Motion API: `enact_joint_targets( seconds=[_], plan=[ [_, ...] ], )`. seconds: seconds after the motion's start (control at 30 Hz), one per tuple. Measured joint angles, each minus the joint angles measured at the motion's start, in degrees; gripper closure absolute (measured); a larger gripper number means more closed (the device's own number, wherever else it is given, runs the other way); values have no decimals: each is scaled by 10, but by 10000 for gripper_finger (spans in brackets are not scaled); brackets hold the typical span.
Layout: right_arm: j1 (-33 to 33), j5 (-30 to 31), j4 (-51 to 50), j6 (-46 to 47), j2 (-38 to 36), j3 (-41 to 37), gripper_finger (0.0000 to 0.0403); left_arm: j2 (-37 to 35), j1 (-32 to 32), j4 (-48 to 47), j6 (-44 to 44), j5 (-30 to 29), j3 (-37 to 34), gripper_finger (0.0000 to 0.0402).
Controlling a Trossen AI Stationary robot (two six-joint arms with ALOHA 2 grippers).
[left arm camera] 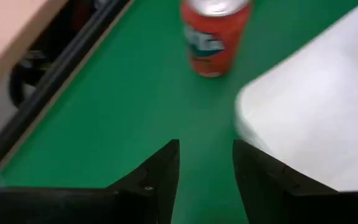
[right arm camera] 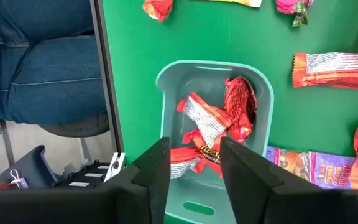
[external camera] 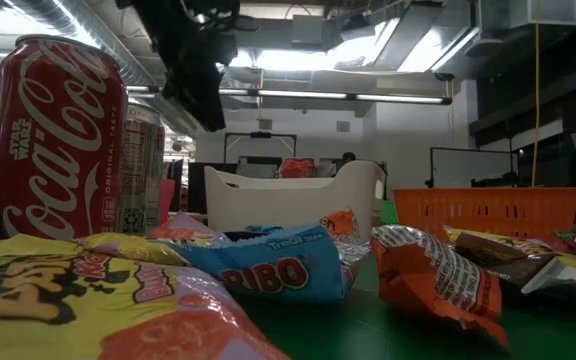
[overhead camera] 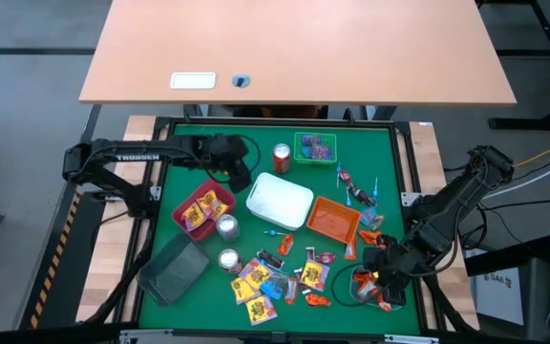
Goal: Sort candy
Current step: Put the yellow chocolate into the white bin
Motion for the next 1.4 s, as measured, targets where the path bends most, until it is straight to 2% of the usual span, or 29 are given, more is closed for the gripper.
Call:
enact_joint_targets(
  seconds=[0.17,0.27,0.43,0.67,0.87,1.4],
  plan=[
    [0,0,0,0,0,0,265,14,54,0,72,23,0,264],
    [0,0,0,-1,0,0,265,32,80,0,107,59,0,264],
    [0,26,0,-4,0,0,265,71,106,0,155,109,0,264],
    [0,44,0,-50,0,0,265,114,127,-2,212,145,0,264],
    [-10,107,-1,-112,0,0,265,143,136,-3,243,145,0,264],
    [-136,118,-53,-300,-9,0,265,186,136,-11,271,146,0,264]
  ],
)
